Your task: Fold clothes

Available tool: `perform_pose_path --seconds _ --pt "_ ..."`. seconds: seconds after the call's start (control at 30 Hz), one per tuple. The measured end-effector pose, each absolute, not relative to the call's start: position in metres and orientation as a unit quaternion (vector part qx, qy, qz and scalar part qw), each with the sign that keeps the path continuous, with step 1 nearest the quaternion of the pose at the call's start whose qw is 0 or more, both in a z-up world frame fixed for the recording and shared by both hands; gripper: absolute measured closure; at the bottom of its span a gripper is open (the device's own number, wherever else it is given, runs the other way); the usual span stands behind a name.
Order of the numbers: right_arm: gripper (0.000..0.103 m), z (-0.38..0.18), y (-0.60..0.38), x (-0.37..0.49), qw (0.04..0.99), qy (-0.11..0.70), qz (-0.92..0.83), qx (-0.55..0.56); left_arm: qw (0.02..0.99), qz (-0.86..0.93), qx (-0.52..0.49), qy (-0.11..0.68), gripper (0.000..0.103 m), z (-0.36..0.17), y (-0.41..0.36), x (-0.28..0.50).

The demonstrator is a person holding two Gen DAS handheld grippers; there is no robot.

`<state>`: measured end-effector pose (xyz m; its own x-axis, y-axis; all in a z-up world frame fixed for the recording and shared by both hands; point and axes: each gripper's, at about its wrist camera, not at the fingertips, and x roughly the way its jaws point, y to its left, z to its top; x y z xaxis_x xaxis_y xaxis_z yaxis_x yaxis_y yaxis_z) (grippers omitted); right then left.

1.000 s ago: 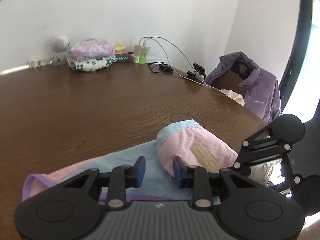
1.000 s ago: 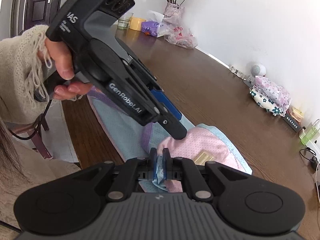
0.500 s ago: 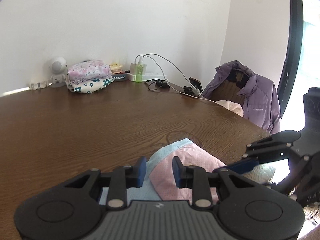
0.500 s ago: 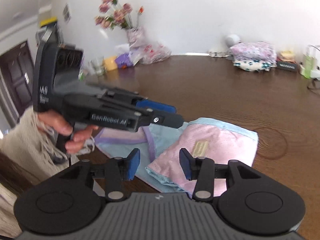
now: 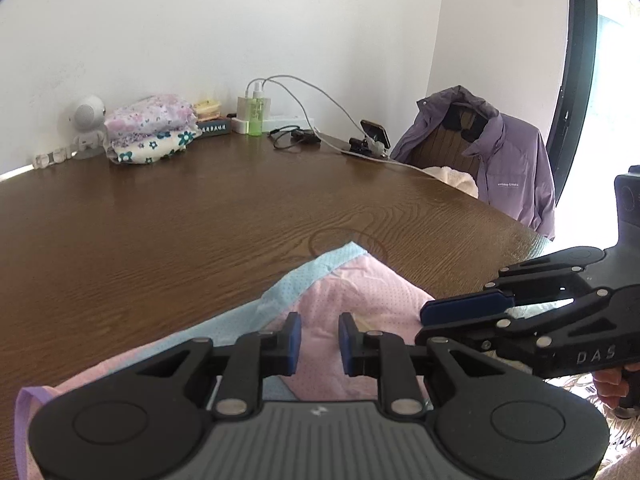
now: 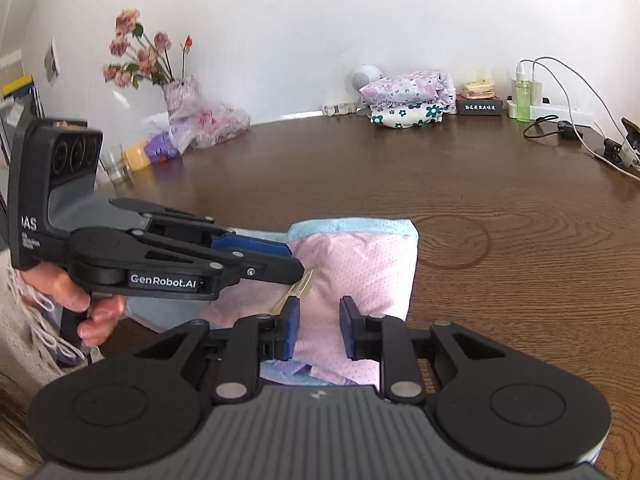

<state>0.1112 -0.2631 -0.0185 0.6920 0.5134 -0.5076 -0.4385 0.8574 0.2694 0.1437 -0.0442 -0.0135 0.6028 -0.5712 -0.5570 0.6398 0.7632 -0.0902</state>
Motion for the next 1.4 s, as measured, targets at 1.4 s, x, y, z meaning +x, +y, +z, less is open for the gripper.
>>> perform_pose_path --seconds 1.4 --pt "0.092 0.034 -0.32 0.121 0.932 0.32 0.136 -0.099 0.87 -0.377 0.137 0.288 0.067 -0.025 -0.068 0.128"
